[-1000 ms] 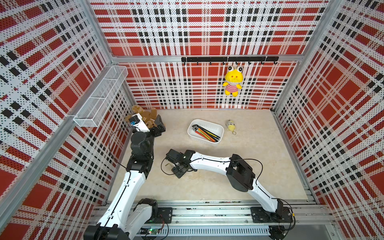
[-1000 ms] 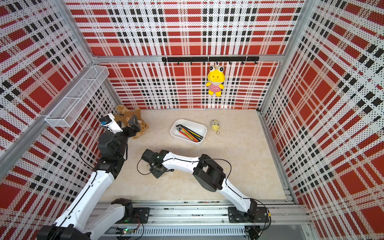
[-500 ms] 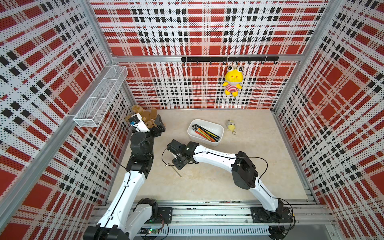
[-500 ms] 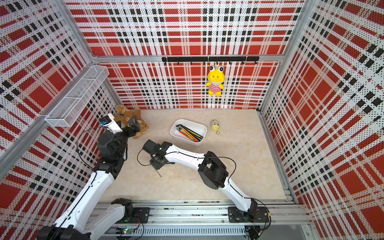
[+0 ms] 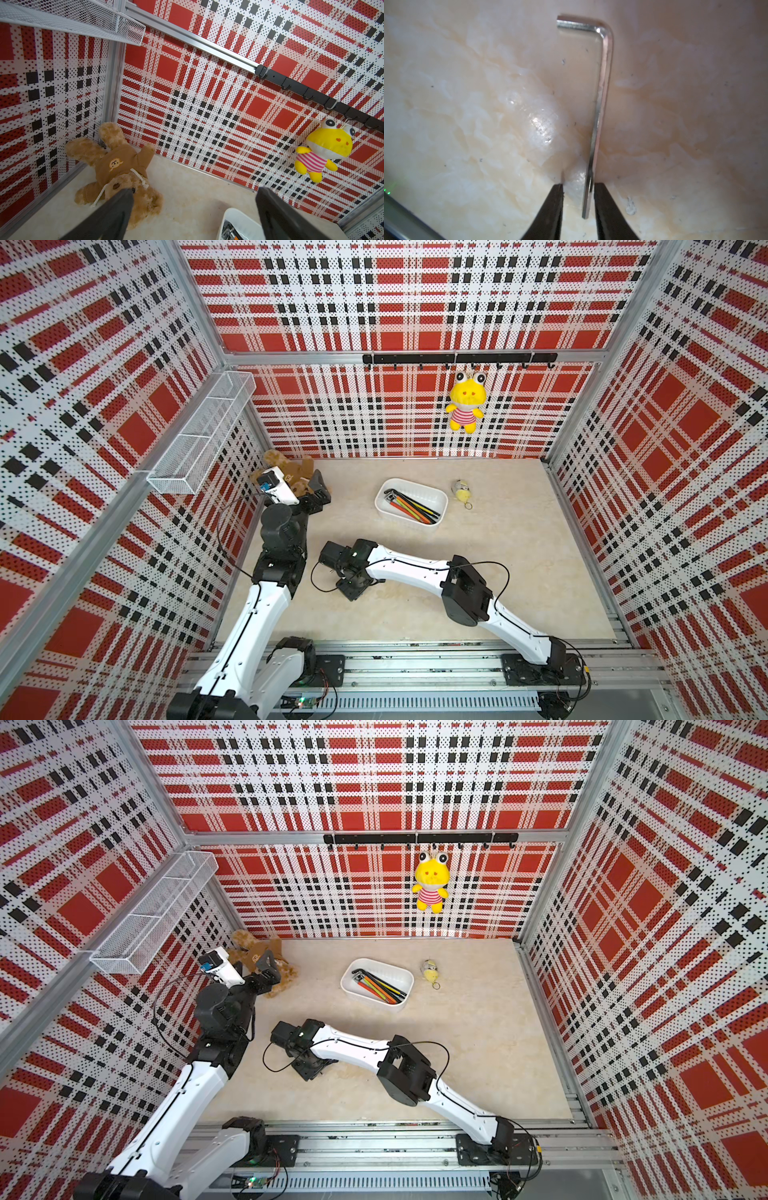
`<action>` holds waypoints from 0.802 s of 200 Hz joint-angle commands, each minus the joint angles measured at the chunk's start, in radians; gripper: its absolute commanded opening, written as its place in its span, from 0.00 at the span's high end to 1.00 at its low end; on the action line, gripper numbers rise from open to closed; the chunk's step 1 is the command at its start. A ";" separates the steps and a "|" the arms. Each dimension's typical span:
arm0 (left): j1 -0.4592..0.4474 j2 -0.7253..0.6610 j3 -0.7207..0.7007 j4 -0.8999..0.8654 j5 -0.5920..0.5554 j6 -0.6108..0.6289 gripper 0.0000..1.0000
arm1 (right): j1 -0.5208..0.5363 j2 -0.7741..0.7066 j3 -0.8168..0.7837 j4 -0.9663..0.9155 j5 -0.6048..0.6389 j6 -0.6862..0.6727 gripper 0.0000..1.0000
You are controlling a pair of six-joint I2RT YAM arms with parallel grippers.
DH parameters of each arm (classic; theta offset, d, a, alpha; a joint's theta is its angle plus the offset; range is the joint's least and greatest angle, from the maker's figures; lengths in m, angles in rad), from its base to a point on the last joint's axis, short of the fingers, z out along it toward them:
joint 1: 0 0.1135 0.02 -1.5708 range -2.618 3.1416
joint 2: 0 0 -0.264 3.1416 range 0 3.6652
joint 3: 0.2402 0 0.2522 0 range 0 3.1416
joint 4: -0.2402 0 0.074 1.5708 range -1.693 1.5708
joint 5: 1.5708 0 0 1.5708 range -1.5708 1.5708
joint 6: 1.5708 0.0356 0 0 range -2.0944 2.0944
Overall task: Put the hex key on the desktop into the storage box
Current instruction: Pick up the Allen key from the center of the board.
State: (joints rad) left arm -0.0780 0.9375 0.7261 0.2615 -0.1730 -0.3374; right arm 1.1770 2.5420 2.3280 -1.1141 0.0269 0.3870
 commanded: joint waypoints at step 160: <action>0.009 -0.008 0.004 0.013 -0.011 -0.004 0.01 | 0.027 0.069 -0.020 -0.184 -0.040 0.055 1.00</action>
State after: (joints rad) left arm -0.0776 0.9382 0.7261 0.2615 -0.1738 -0.3370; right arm 1.1847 2.5656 2.3505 -1.2125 0.0151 0.4297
